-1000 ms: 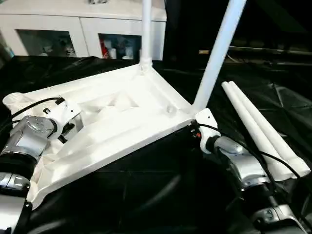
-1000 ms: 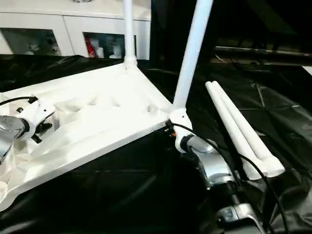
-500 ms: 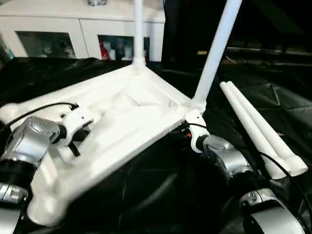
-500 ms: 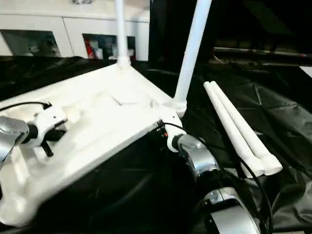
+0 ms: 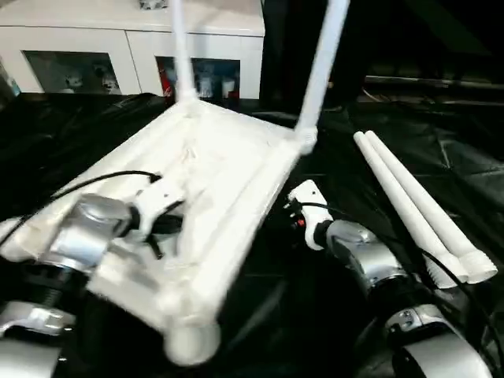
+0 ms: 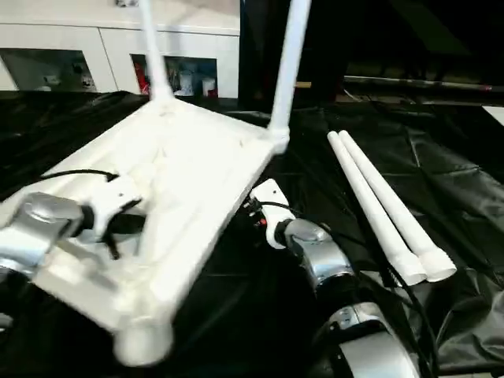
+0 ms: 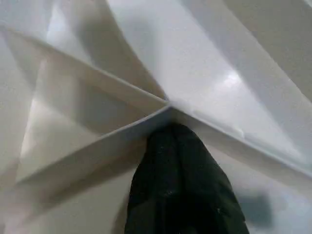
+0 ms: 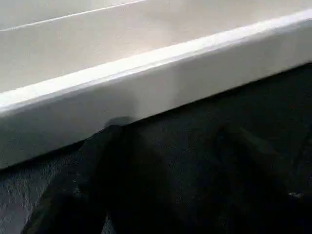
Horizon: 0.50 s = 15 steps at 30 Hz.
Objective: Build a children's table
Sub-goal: Rotate table base
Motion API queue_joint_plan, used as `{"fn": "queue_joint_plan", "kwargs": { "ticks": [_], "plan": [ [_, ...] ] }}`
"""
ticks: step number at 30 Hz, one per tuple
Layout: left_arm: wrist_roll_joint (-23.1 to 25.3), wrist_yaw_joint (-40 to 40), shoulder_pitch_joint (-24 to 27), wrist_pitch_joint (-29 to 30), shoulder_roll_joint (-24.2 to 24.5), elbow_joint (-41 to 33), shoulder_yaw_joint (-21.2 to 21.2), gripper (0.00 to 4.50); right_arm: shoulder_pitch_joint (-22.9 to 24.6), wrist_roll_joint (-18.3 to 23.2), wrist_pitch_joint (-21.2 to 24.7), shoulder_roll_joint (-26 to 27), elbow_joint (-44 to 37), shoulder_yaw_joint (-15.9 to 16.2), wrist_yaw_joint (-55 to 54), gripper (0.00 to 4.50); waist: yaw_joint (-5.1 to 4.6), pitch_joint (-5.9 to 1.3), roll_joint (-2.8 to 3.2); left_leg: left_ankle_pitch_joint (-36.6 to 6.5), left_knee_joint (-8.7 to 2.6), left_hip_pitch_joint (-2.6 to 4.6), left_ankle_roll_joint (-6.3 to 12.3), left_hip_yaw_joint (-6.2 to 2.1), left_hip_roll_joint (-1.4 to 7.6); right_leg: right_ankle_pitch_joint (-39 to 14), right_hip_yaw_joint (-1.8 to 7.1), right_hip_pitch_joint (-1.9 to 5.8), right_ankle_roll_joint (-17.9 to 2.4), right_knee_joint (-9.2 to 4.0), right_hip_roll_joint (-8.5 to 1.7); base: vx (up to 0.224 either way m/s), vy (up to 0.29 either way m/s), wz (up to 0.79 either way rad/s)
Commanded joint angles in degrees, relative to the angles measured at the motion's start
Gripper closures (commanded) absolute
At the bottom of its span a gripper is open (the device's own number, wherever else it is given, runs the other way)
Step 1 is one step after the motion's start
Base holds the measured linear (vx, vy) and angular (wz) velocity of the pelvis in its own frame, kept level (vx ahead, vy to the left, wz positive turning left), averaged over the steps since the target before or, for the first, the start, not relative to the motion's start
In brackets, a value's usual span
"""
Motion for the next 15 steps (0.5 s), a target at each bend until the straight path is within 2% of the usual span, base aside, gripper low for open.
{"fn": "queue_joint_plan", "kwargs": {
  "ticks": [1,2,3,4,6,8,11,13,15],
  "plan": [
    [-3.6,-1.4,-2.0,-0.9,-5.3,-3.5,-2.9,4.5,-0.2,1.2,-1.8,2.1,-2.6,2.2,4.3,1.44,0.0,-4.05,1.19,-11.7,-4.37,1.09,-0.79,-1.17,2.92,-6.1,3.52,3.0,-13.9,-3.4,-4.07,0.0,0.0,0.0],
    [-3.6,-1.2,-2.2,-1.0,-6.2,-3.4,-3.1,4.5,-0.1,1.2,-1.7,1.9,-2.9,2.2,4.7,1.78,0.01,-4.09,1.23,-11.8,-4.29,1.22,-0.83,-1.17,2.95,-6.0,3.52,2.96,-14.0,-3.42,-4.02,0.0,0.0,0.0],
    [-3.5,-0.9,-2.5,-1.3,-7.6,-3.1,-3.7,4.5,0.1,1.1,-1.7,1.6,-3.4,2.3,5.2,1.84,-0.01,-4.08,1.02,-11.7,-4.31,1.11,-0.74,-1.14,2.92,-5.7,3.51,3.07,-14.1,-3.42,-3.96,0.0,0.0,0.0],
    [-3.5,-0.9,-2.6,-1.4,-7.9,-3.1,-3.9,4.5,0.2,1.1,-1.7,1.5,-3.5,2.3,5.3,1.86,0.06,-4.1,1.24,-11.7,-4.28,1.16,-0.75,-1.17,2.92,-5.8,3.49,3.05,-14.1,-3.43,-4.0,0.0,0.0,0.0],
    [-3.3,-0.4,-2.9,-1.5,-9.8,-2.9,-4.5,4.5,0.4,1.0,-1.7,1.1,-4.1,2.3,6.2,1.92,0.1,-4.14,1.08,-11.8,-4.22,1.19,-0.61,-1.15,2.95,-5.8,3.48,3.1,-14.1,-3.51,-3.96,0.0,0.0,0.0],
    [-3.3,0.0,-3.1,-1.6,-10.9,-2.7,-4.7,4.5,0.4,0.9,-1.7,0.8,-4.2,2.3,6.6,2.31,0.16,-4.13,0.98,-11.6,-4.19,1.07,-0.28,-1.13,2.88,-5.7,3.48,3.19,-14.2,-3.55,-3.98,0.0,0.0,0.0],
    [-3.4,1.1,-3.6,-1.7,-13.2,-2.3,-4.8,4.5,0.2,0.8,-2.0,0.5,-4.1,2.3,7.2,2.54,0.19,-4.13,0.89,-11.6,-4.15,1.08,0.03,-1.15,2.93,-6.5,3.42,3.17,-14.1,-3.65,-4.01,0.0,0.0,0.0],
    [-3.1,2.1,-4.0,-2.0,-14.5,-1.5,-4.7,4.5,-0.1,0.3,-2.3,0.4,-3.6,2.2,6.9,2.77,0.33,-4.01,0.79,-12.3,-4.17,1.26,0.11,-1.09,2.95,-8.1,3.42,3.0,-13.9,-3.89,-3.97,0.0,0.0,0.0],
    [-2.0,5.7,-5.2,-3.6,-16.9,1.1,-3.7,4.5,-1.2,-0.5,-3.1,0.5,-2.0,1.8,5.1,2.77,0.43,-3.85,0.74,-13.5,-4.26,1.35,-0.08,-1.07,2.95,-10.5,3.42,2.86,-13.3,-4.26,-3.97,0.0,0.0,0.0]
  ]
}}
